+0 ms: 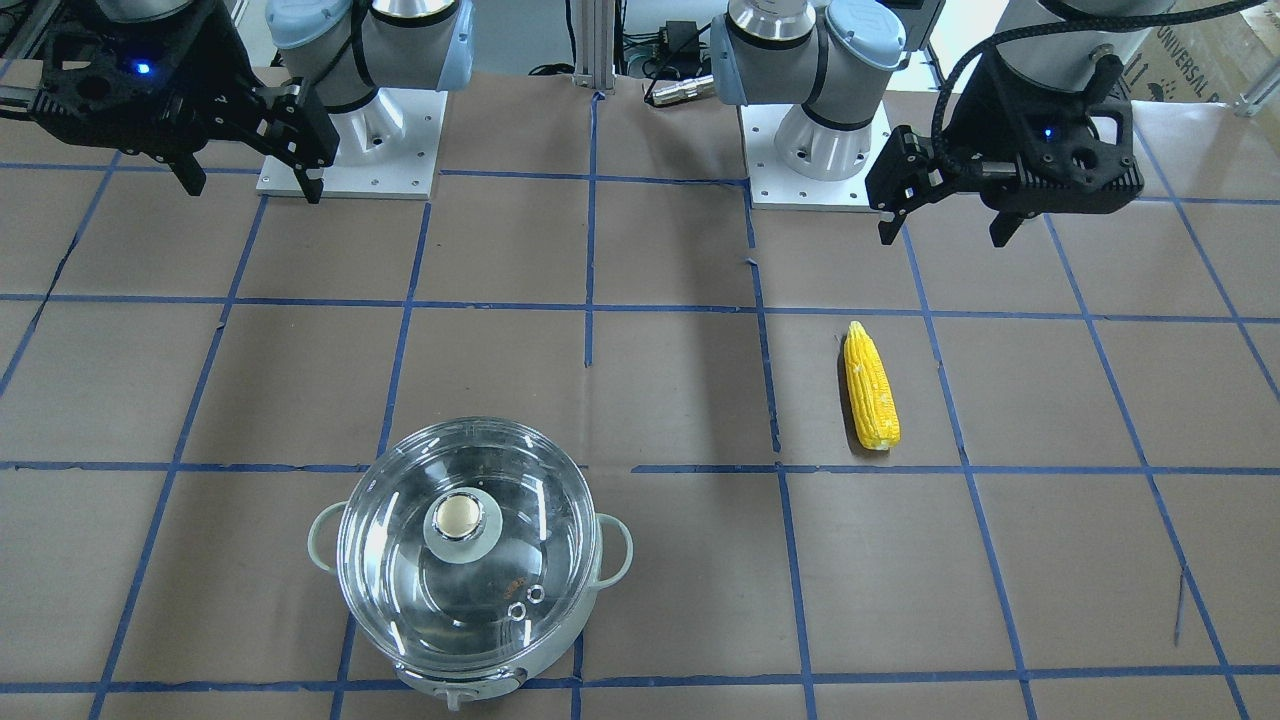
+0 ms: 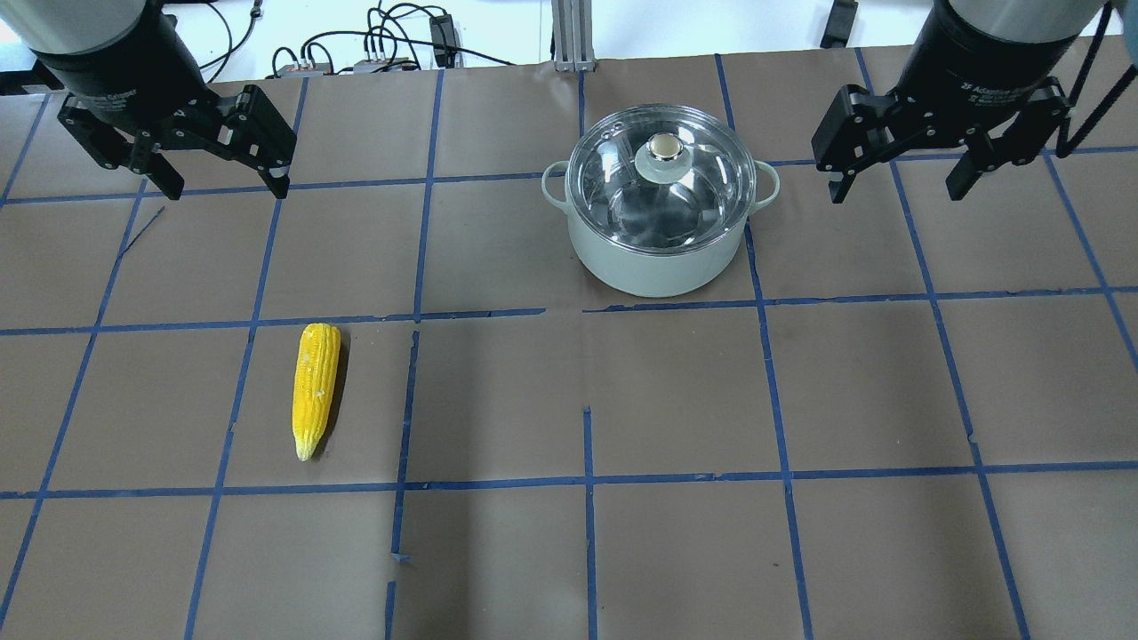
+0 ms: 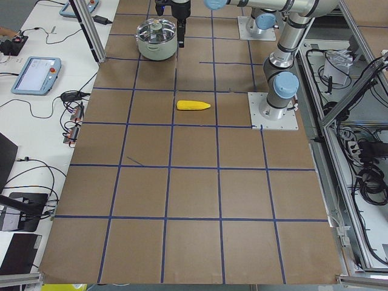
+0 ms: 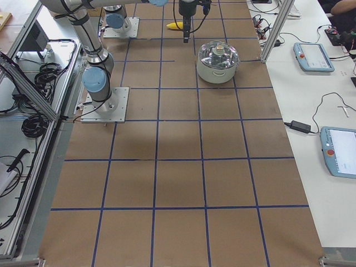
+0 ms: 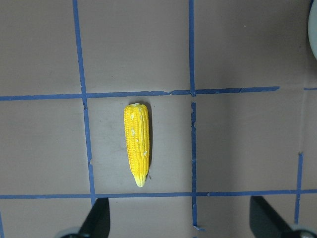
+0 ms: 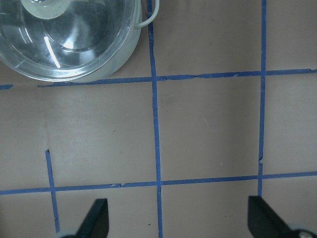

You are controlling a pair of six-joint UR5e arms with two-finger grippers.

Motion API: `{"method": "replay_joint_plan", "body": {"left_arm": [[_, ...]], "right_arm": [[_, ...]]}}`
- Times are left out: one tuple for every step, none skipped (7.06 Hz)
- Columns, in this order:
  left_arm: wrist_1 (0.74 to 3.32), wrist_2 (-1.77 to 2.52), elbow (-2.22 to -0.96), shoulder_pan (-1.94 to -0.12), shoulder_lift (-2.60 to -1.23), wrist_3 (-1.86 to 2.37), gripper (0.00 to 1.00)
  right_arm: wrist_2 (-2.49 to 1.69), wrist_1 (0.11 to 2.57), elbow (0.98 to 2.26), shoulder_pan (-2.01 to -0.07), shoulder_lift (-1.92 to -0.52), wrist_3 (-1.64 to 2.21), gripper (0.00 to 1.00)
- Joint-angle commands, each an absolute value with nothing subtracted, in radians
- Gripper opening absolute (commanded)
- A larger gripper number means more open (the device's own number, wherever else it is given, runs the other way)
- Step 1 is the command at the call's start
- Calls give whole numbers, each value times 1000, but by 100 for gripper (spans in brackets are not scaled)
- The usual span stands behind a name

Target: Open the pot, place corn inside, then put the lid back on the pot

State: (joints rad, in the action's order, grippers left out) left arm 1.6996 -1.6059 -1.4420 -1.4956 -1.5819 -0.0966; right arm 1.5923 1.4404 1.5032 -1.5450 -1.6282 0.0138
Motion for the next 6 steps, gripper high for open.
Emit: {"method": "replay_joint_plan", "body": {"left_arm": [[1700,-1605,-1442,-1496,-1582,-97,100],[1700,-1605,-1442,-1496,-1582,-97,100],[1700,-1603,-1443,-1496,-1582,-97,100],[1700,-1600,-1443,-1496,-1582,-97,100],[1700,-1598,-1450,-1496,-1578,-97,100],[1698,-1597,-1451,-1496,-1578,-97,100]], "right_arm": [[1592,1440,1503,-1545,-1628,14,100],[1592,1440,1503,-1546,-1629,14,100],[1592,1448,1505,-1546,-1628,14,100],[1589,1462,1505,-1554,-1605,32,100],[1591,1559,1503,-1603,-1551,52,99],[1589,1613,1496,-1665,-1493,116,99]]}}
